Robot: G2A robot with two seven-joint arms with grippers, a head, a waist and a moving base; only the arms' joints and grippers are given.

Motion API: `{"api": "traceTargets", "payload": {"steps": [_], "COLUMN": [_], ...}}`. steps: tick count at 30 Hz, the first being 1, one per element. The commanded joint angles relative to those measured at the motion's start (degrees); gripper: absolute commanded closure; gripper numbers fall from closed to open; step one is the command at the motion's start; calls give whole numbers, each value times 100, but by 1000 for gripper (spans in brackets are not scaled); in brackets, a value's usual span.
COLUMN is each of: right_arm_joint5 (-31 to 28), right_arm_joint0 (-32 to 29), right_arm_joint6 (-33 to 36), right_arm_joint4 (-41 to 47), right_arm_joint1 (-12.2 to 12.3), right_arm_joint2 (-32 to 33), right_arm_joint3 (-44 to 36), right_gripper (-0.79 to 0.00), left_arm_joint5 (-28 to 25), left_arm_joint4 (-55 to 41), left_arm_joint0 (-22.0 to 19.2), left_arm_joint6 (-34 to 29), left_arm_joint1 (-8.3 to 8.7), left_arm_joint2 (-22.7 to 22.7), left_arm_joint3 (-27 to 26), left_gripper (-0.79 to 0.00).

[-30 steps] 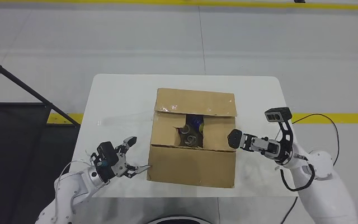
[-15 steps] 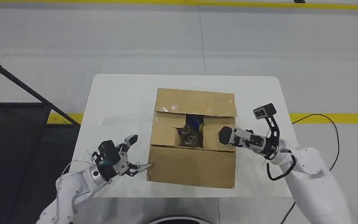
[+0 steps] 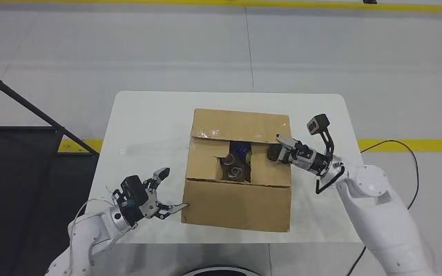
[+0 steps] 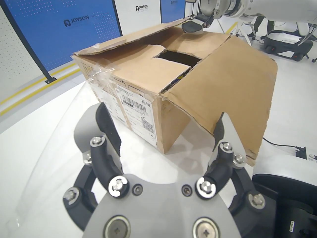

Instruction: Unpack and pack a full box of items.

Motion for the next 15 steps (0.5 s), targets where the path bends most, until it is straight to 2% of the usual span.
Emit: {"api": "traceTargets", "payload": {"steps": [1,8,15], "right_arm_joint5": [38,-112,-255], "right_arm_joint0": [74,287,580], "right_arm_joint6": [-154,-717,-1883], "right_arm_joint4": [33,-33,-615], "right_arm_joint1": [-32,-125,-246], "right_arm_joint2": [-55,-136,-265], "right_arm_joint3": [33,110,223], "right_gripper": [-785,-785,-785], "left_arm_joint5": [0,0,0], "left_arm_joint4": [0,0,0], "left_arm_joint0": [0,0,0], "left_arm_joint6": [0,0,0], "left_arm_joint1": [0,0,0], "left_arm_joint2": [0,0,0], "left_arm_joint3": [0,0,0], "left_gripper": [-785,-785,-785]}}
